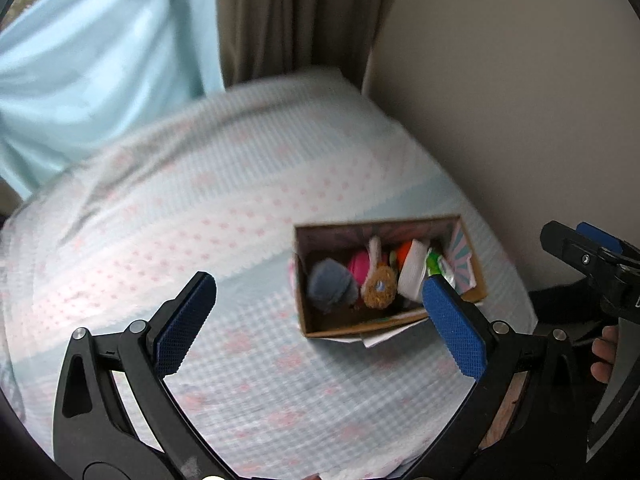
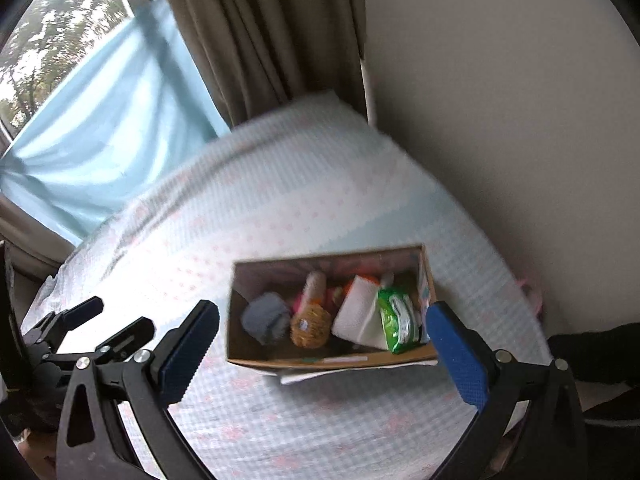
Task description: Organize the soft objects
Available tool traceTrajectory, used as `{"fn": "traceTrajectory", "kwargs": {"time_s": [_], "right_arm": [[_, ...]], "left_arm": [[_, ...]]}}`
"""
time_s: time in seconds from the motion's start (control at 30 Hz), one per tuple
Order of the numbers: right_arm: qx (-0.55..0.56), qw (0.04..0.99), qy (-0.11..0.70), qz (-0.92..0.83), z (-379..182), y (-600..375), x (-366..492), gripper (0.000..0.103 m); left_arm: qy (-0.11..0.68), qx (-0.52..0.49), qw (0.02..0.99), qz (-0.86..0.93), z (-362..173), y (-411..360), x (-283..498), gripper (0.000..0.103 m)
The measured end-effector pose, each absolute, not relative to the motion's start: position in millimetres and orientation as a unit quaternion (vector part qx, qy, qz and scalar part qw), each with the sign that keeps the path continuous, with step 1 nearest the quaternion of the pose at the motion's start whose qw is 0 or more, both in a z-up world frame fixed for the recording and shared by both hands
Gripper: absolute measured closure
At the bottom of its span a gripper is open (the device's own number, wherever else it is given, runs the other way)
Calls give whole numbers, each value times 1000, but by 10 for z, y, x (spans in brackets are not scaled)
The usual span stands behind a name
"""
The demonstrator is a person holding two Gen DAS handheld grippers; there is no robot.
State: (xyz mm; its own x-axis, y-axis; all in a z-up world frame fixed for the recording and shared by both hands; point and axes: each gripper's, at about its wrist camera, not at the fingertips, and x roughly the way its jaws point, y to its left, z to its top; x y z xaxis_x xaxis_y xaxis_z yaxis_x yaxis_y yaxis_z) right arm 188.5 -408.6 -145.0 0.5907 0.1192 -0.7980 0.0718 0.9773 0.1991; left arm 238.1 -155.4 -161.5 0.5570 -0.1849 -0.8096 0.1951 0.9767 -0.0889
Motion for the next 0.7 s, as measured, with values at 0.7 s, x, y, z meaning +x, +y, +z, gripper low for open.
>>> {"fn": "traceTrajectory", "kwargs": {"time_s": [0.7], "right_arm": [[37, 966, 250, -55, 6, -2994, 98, 0]], "left_arm": [[247, 0, 962, -118, -177, -292, 626, 0]]}}
